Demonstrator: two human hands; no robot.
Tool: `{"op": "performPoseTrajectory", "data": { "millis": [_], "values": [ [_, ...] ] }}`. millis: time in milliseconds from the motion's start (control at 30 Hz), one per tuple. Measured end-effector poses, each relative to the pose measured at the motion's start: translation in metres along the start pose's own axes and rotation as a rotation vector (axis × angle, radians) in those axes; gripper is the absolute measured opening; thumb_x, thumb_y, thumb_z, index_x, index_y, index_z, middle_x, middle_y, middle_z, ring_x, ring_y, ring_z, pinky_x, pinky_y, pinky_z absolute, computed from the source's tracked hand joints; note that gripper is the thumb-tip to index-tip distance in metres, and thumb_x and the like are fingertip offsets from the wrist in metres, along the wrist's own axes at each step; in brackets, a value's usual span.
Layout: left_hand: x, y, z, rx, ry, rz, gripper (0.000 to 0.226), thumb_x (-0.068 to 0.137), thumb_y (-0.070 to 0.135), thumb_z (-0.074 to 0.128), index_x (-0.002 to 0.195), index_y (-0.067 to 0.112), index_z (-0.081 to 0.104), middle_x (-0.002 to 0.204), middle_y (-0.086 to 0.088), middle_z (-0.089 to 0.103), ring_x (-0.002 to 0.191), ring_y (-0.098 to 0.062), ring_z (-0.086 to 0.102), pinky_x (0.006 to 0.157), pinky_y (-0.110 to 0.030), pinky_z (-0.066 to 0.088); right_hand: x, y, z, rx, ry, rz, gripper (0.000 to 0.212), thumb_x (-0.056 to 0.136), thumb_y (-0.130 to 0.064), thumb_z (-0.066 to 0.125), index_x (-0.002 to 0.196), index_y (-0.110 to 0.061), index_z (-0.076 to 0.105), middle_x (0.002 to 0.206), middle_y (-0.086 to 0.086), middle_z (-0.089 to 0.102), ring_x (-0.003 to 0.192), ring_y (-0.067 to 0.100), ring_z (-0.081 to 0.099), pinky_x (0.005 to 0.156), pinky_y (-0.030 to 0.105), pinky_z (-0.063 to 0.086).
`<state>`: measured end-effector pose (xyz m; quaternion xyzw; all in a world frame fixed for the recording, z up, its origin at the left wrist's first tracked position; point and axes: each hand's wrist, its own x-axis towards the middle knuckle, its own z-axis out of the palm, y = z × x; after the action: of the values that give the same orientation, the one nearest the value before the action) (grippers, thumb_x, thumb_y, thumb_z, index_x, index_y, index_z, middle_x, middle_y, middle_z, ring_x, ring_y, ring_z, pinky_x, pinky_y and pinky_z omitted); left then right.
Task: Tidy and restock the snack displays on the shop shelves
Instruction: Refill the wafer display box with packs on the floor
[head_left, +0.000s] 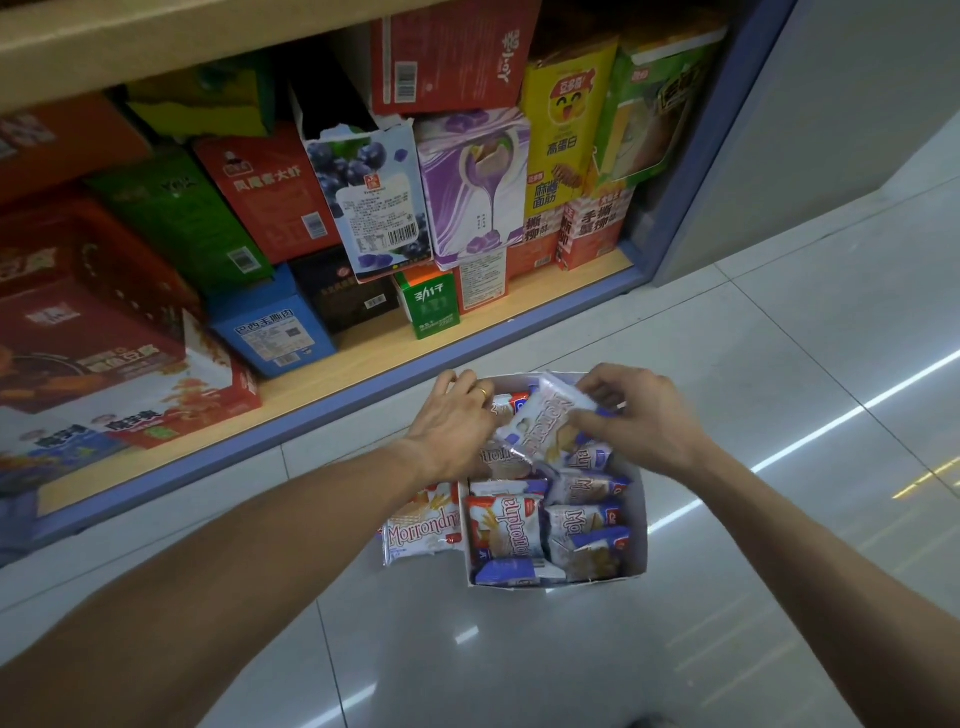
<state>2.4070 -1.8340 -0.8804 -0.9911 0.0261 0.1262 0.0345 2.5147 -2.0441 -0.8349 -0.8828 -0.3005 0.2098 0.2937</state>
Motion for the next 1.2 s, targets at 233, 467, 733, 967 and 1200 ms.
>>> {"op": "performPoseTrajectory", "data": {
  "millis": [233, 467, 733, 967, 1200],
  "values": [
    [0.005, 0.009, 0.005, -0.090, -0.018, -0.066, 0.035, 0.083, 0.047, 0.077, 0.114, 0.033, 0.070, 0.133, -0.003, 0.052, 0.130, -0.024, 0.035, 0.114, -0.050, 0.023, 0.000, 0.029, -0.024, 0.056, 0.222, 0.107, 0.016, 0.089, -0.026, 0.075, 0.100, -0.019, 0.066, 0.094, -0.004, 0.070, 0.086, 0.012, 0.065, 0.060, 0.016, 0.046],
    [0.006, -0.016, -0.001, -0.646, 0.031, -0.090, 0.024, 0.089, 0.040, 0.073, 0.106, 0.037, 0.056, 0.107, 0.010, 0.063, 0.115, -0.013, 0.054, 0.108, -0.040, 0.034, -0.007, 0.038, -0.034, 0.201, 0.283, 0.150, 0.013, 0.095, -0.023, 0.069, 0.105, -0.017, 0.062, 0.098, -0.002, 0.071, 0.082, 0.003, 0.067, 0.060, 0.014, 0.054],
    [0.006, -0.042, -0.024, -1.062, 0.066, -0.237, 0.023, 0.084, 0.035, 0.084, 0.104, 0.033, 0.073, 0.106, 0.004, 0.074, 0.095, -0.013, 0.068, 0.087, -0.044, 0.059, -0.014, 0.035, -0.039, 0.380, 0.270, 0.187, 0.019, 0.095, -0.022, 0.069, 0.111, -0.016, 0.063, 0.099, 0.001, 0.074, 0.080, 0.012, 0.073, 0.063, 0.025, 0.057],
    [0.003, -0.031, -0.029, -0.985, 0.090, -0.179, 0.028, 0.090, 0.025, 0.078, 0.117, 0.032, 0.073, 0.110, 0.008, 0.068, 0.101, -0.009, 0.062, 0.085, -0.031, 0.056, -0.015, 0.030, -0.038, 0.329, 0.270, 0.175, 0.015, 0.095, -0.025, 0.069, 0.109, -0.021, 0.063, 0.096, -0.003, 0.072, 0.081, 0.008, 0.071, 0.061, 0.019, 0.054],
    [0.011, 0.005, -0.013, -0.639, 0.148, -0.206, 0.048, 0.086, 0.029, 0.082, 0.122, 0.022, 0.052, 0.121, -0.001, 0.070, 0.109, -0.018, 0.065, 0.089, -0.033, 0.055, -0.015, 0.032, -0.037, 0.180, 0.267, 0.138, 0.015, 0.095, -0.025, 0.069, 0.108, -0.021, 0.065, 0.097, -0.002, 0.069, 0.083, 0.009, 0.068, 0.059, 0.018, 0.052]
  ]
}}
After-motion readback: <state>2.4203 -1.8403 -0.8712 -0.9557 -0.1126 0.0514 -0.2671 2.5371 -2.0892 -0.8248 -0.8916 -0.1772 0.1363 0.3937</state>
